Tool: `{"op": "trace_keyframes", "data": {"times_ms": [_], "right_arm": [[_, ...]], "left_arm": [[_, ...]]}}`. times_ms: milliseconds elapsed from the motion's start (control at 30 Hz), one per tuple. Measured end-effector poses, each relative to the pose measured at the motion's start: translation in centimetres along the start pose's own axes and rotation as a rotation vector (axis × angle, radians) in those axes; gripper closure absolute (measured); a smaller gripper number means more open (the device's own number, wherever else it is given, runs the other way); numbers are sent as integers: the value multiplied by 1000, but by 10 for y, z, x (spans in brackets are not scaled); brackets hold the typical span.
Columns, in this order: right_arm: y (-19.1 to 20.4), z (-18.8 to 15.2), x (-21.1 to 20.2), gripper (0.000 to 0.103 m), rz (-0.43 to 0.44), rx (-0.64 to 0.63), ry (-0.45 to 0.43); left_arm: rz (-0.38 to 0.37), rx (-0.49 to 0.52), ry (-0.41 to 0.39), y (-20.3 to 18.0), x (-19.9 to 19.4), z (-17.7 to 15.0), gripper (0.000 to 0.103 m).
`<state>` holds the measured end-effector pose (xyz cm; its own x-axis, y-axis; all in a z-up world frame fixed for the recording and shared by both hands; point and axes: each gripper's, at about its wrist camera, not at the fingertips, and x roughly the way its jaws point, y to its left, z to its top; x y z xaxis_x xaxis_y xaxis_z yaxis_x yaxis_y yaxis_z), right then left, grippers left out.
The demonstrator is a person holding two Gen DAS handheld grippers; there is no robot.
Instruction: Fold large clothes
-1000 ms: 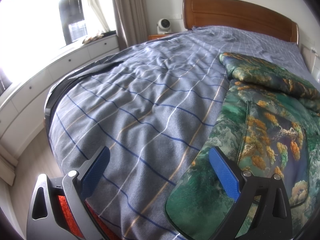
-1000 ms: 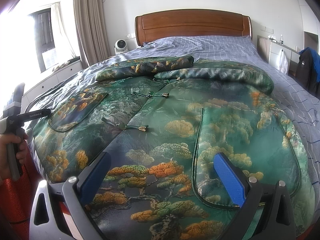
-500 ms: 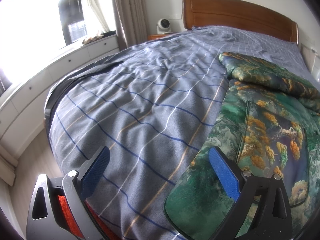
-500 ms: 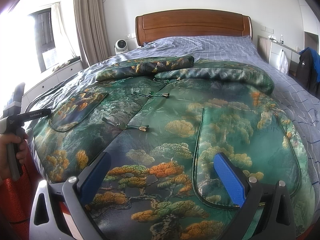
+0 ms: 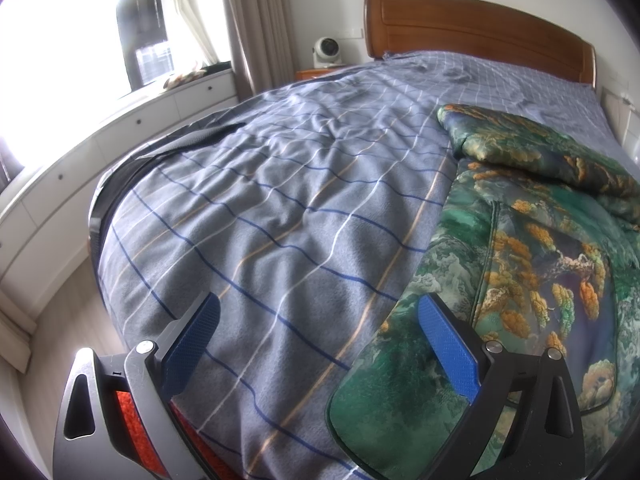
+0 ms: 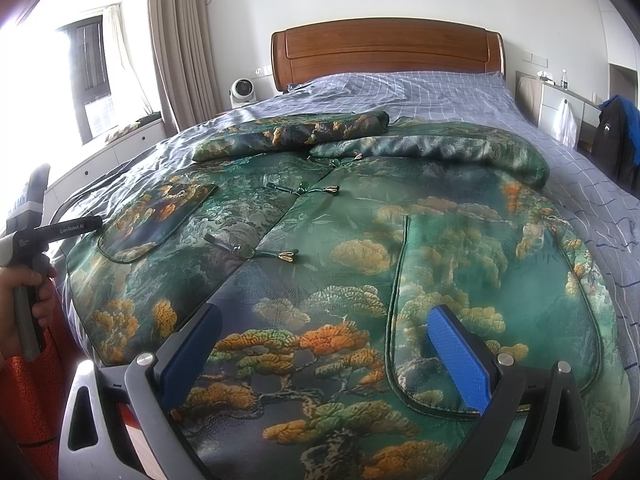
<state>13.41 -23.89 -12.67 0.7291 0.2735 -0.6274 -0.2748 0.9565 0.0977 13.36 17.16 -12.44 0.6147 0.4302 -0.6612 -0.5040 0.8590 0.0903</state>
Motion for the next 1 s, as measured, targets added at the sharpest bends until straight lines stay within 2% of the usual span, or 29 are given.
{"op": "trace_keyframes", "data": {"times_ms": [833,900,1000], "right_arm": [[0,2,-1,2,-3,-22,-2],[-9,12,-11,2,2,-43,-13],[-46,33,-40,1,-23,2,-63]], "left_arm": [[-11,8,23,4,1,8,3],[-55,-13,36,11,0,17,3],[-230,21,148,18,10,28,3]]}}
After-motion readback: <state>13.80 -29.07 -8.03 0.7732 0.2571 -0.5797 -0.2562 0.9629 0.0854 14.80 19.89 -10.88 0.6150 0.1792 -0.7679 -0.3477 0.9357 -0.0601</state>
